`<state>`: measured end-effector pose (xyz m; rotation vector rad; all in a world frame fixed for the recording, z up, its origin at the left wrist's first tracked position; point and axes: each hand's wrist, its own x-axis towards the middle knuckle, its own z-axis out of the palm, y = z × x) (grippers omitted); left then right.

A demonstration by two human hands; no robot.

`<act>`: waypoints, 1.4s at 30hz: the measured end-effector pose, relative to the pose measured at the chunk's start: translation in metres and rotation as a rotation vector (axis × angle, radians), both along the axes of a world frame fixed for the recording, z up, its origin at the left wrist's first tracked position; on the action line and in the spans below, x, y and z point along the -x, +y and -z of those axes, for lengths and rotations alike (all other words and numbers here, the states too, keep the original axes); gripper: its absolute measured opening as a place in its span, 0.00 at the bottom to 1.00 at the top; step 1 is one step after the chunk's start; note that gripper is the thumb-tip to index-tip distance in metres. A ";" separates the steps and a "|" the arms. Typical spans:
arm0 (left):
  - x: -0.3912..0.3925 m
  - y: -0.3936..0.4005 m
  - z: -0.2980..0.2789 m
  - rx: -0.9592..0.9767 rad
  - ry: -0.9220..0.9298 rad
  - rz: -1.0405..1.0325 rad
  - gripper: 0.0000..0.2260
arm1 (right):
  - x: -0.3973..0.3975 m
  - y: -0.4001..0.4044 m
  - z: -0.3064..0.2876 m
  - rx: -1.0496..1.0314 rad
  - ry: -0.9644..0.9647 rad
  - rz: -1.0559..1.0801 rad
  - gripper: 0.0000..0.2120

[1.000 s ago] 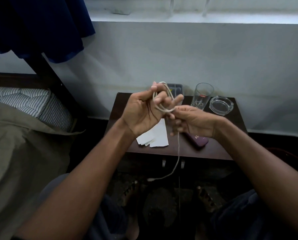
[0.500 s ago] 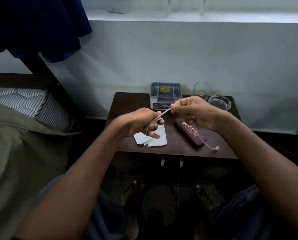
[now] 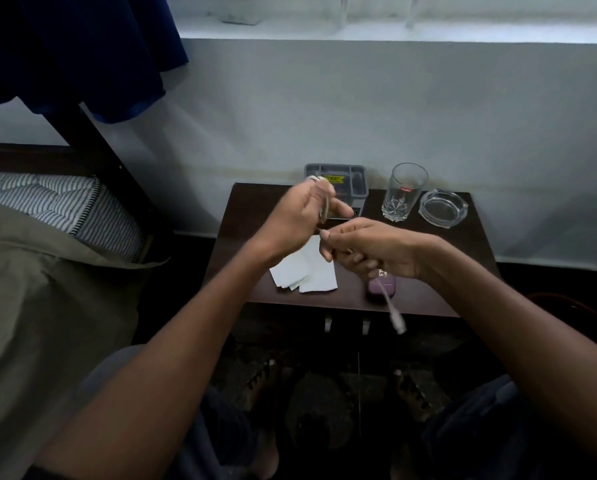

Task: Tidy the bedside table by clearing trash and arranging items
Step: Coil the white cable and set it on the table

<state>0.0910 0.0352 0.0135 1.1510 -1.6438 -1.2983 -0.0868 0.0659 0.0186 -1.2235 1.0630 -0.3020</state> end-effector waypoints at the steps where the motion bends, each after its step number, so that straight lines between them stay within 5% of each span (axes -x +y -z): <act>1: 0.001 0.002 0.004 0.099 -0.140 0.031 0.16 | 0.003 -0.002 0.001 0.027 0.028 0.022 0.19; 5: 0.003 0.009 0.008 0.359 -0.660 0.018 0.14 | 0.016 -0.009 0.004 0.049 0.081 0.010 0.15; 7: -0.003 0.005 0.011 0.270 -0.798 0.029 0.16 | 0.024 -0.013 0.001 0.054 0.052 0.009 0.13; 9: -0.008 0.001 0.010 0.006 -0.613 0.149 0.20 | 0.032 -0.017 -0.002 0.123 0.040 0.040 0.13; 14: 0.001 0.004 -0.012 -0.625 0.224 0.354 0.24 | 0.036 -0.022 0.002 0.343 -0.079 0.229 0.12; 19: -0.007 -0.002 -0.016 -0.876 0.622 0.322 0.24 | 0.016 -0.017 0.008 0.275 -0.216 0.288 0.15; 27: 0.004 -0.004 -0.007 -0.617 0.357 -0.055 0.21 | 0.003 -0.020 0.018 0.287 -0.114 0.464 0.18; 33: 0.003 -0.004 0.006 -0.167 -0.132 -0.123 0.17 | -0.008 -0.019 0.016 0.427 0.034 0.547 0.22; 36: -0.005 -0.006 0.009 0.107 -0.471 -0.196 0.14 | -0.004 -0.022 0.013 0.282 -0.046 0.515 0.18; 38: -0.010 -0.007 0.008 0.153 -0.497 -0.196 0.13 | 0.002 -0.026 0.014 0.298 -0.032 0.433 0.16; 42: -0.007 -0.005 0.008 0.196 -0.398 -0.116 0.11 | 0.015 -0.035 0.024 0.651 0.236 0.351 0.11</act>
